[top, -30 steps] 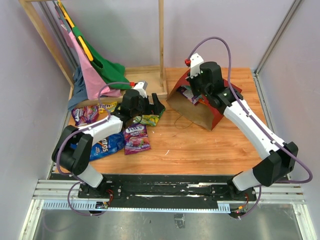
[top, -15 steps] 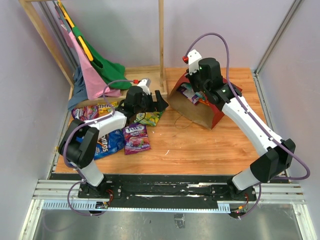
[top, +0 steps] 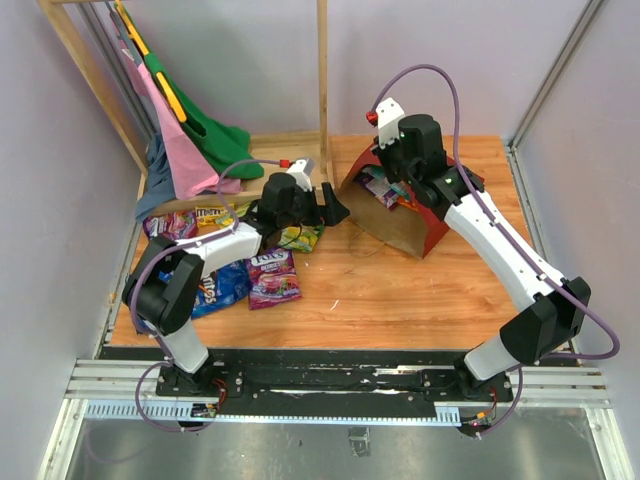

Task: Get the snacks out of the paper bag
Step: Take out the snack from the paper bag.

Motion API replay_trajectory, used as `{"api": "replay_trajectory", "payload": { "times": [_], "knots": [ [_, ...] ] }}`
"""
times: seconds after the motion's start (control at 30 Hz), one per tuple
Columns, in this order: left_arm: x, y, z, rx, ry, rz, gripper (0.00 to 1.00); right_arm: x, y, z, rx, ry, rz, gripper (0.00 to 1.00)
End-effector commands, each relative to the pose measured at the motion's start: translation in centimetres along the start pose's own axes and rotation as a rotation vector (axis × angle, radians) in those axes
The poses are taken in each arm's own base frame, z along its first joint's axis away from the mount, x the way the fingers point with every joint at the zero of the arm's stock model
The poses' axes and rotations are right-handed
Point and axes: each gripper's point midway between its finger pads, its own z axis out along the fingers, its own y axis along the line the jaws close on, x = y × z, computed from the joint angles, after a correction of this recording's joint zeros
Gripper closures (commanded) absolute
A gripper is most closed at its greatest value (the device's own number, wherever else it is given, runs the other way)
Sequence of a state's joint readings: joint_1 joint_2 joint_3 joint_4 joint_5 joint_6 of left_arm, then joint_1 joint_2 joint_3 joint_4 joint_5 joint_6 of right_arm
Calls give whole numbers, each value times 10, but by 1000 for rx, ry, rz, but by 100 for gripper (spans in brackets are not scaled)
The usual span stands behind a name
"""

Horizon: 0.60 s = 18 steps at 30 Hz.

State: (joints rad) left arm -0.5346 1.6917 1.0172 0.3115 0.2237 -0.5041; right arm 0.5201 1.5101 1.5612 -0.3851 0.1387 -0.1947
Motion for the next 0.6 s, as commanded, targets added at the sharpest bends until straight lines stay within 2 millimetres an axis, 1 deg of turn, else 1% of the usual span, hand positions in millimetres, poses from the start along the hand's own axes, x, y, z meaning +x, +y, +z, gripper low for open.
{"api": "replay_trajectory", "payload": {
  "times": [0.0,0.2,0.57],
  "knots": [
    [-10,-24,6,63,-32,34,6,-17,-9,-3,17,-65,20,99],
    [-5,-32,7,95,-31,9,6,-23,-3,-4,-16,-81,39,99],
    [5,-53,12,147,-26,2,7,-22,-3,-4,-17,-74,46,99]
  ]
}}
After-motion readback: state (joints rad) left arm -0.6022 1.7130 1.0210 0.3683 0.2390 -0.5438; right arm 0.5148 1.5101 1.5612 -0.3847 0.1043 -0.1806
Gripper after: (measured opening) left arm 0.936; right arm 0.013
